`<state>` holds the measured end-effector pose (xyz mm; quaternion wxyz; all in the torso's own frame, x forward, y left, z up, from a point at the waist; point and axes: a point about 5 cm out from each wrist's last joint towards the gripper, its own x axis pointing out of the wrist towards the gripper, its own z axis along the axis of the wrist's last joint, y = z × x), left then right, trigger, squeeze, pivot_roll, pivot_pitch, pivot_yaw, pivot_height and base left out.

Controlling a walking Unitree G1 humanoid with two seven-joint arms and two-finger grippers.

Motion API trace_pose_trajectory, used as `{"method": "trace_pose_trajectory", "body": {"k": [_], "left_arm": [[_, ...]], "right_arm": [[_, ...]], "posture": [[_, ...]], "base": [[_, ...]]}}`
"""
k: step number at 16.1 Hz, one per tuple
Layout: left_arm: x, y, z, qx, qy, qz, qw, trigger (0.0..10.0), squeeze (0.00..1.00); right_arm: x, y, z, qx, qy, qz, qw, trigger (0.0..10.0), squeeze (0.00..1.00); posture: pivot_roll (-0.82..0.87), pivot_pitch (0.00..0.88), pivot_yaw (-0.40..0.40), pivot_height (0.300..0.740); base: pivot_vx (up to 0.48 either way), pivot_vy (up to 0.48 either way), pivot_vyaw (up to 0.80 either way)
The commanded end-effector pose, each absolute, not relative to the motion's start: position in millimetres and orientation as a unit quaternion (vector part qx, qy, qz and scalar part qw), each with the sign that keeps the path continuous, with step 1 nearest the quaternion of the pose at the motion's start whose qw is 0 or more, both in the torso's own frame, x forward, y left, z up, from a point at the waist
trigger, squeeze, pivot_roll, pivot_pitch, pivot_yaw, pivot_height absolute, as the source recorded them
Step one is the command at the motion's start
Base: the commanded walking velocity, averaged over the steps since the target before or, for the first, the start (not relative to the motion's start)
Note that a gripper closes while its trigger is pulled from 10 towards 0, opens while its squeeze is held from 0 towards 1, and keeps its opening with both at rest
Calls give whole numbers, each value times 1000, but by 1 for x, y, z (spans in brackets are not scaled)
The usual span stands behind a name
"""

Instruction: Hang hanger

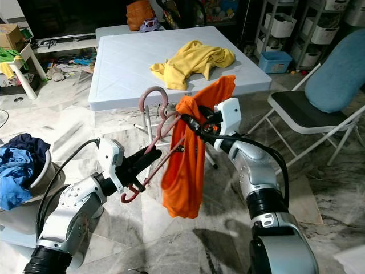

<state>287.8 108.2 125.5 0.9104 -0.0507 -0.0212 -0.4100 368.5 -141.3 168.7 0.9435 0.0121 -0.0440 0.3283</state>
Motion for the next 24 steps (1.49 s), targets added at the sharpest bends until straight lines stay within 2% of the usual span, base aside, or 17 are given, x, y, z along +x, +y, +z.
{"method": "trace_pose_trajectory", "body": {"k": [1, 9, 17, 22, 24], "left_arm": [[288, 107, 138, -40, -48, -421, 905, 0, 0], [290, 116, 135, -32, -43, -404, 913, 0, 0], [296, 126, 131, -4, -33, -367, 929, 0, 0], [290, 129, 125, 12, -10, -375, 927, 0, 0], [282, 135, 119, 42, 0, -372, 927, 0, 0]], "right_arm": [[373, -142, 179, 6, -61, 319, 946, 0, 0], [380, -153, 185, -7, -66, 286, 956, 0, 0], [378, -157, 182, -3, -57, 293, 954, 0, 0], [384, -163, 192, 2, -75, 250, 965, 0, 0], [390, -168, 208, -11, -100, 204, 974, 0, 0]], "posture": [[-3, 0, 8, 740], [-2, 0, 3, 740], [-5, 0, 10, 740], [-2, 0, 12, 740], [-2, 0, 13, 740]], "base": [[0, 0, 0], [0, 0, 0], [0, 0, 0], [0, 0, 0], [0, 0, 0]]}}
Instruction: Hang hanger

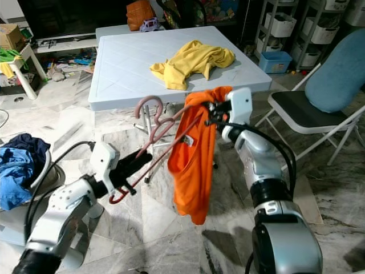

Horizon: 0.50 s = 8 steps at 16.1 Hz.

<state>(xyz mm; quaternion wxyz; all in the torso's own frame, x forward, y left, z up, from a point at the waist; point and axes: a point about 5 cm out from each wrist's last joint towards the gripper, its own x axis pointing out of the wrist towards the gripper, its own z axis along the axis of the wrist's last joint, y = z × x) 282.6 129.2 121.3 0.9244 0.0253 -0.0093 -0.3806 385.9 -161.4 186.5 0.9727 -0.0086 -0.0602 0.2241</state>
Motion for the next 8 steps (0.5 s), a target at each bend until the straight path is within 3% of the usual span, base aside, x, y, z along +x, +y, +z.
{"method": "trace_pose_trajectory", "body": {"k": [1, 8], "left_arm": [[277, 137, 118, 44, 5, -374, 926, 0, 0], [249, 149, 104, 81, 39, -385, 919, 0, 0]], "right_arm": [[393, -173, 214, -15, -106, 174, 979, 0, 0], [406, -189, 242, -55, -132, 55, 988, 0, 0]], "posture": [[-1, 0, 13, 740], [14, 0, 0, 740]], "base": [[0, 0, 0], [0, 0, 0]]}}
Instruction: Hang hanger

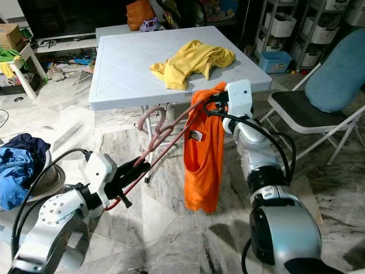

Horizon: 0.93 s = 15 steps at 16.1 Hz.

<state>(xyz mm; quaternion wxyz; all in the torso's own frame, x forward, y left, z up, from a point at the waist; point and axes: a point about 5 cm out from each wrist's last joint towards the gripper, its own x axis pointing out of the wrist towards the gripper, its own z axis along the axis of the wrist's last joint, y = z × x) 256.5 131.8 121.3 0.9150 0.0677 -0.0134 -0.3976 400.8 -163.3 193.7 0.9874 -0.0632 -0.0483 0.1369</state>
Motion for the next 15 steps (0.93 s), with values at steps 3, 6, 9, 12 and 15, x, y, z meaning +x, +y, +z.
{"method": "trace_pose_trajectory", "body": {"k": [3, 6, 9, 12, 15], "left_arm": [[249, 156, 93, 113, 76, -364, 921, 0, 0], [269, 158, 84, 121, 104, -310, 937, 0, 0], [299, 151, 74, 96, 152, -255, 950, 0, 0], [319, 137, 79, 82, 166, -260, 948, 0, 0], [320, 124, 79, 90, 185, -312, 927, 0, 0]], "right_arm": [[408, -182, 250, -67, -149, 65, 984, 0, 0], [407, -174, 234, -61, -118, 108, 985, 0, 0], [401, -157, 203, -82, -46, 206, 974, 0, 0], [392, -150, 174, -125, 16, 265, 956, 0, 0], [387, -151, 157, -152, 49, 266, 951, 0, 0]], "posture": [[14, 0, 0, 740], [18, 0, -5, 740], [0, 0, 6, 740], [-15, 0, 21, 740], [-14, 0, 34, 740]], "base": [[0, 0, 0], [0, 0, 0], [0, 0, 0], [0, 0, 0], [0, 0, 0]]}}
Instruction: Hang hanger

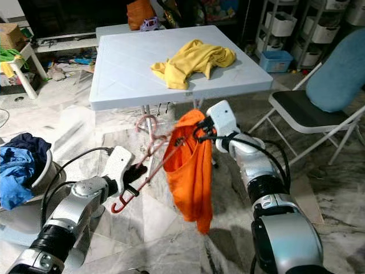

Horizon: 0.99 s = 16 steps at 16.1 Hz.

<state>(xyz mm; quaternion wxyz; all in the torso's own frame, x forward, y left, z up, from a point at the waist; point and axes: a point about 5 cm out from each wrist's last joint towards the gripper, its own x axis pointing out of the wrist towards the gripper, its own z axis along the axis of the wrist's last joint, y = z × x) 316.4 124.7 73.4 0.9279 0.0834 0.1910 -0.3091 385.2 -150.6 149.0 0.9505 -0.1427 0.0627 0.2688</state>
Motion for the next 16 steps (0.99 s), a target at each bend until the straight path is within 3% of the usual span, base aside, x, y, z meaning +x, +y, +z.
{"method": "trace_pose_trajectory", "body": {"k": [1, 5, 11, 16], "left_arm": [[317, 123, 78, 92, 190, -326, 922, 0, 0], [303, 124, 80, 97, 195, -362, 906, 0, 0], [275, 149, 98, 142, 176, -345, 911, 0, 0], [254, 147, 116, 108, 169, -390, 899, 0, 0]], "right_arm": [[386, -149, 153, -153, 53, 262, 951, 0, 0], [390, -148, 153, -145, 51, 218, 964, 0, 0], [396, -185, 152, -187, 78, 58, 978, 0, 0], [395, -192, 145, -164, 99, 13, 981, 0, 0]], "posture": [[-9, 0, 34, 740], [0, 0, 26, 740], [24, 0, 14, 740], [38, 0, 3, 740]], "base": [[0, 0, 0], [0, 0, 0], [0, 0, 0], [0, 0, 0]]}}
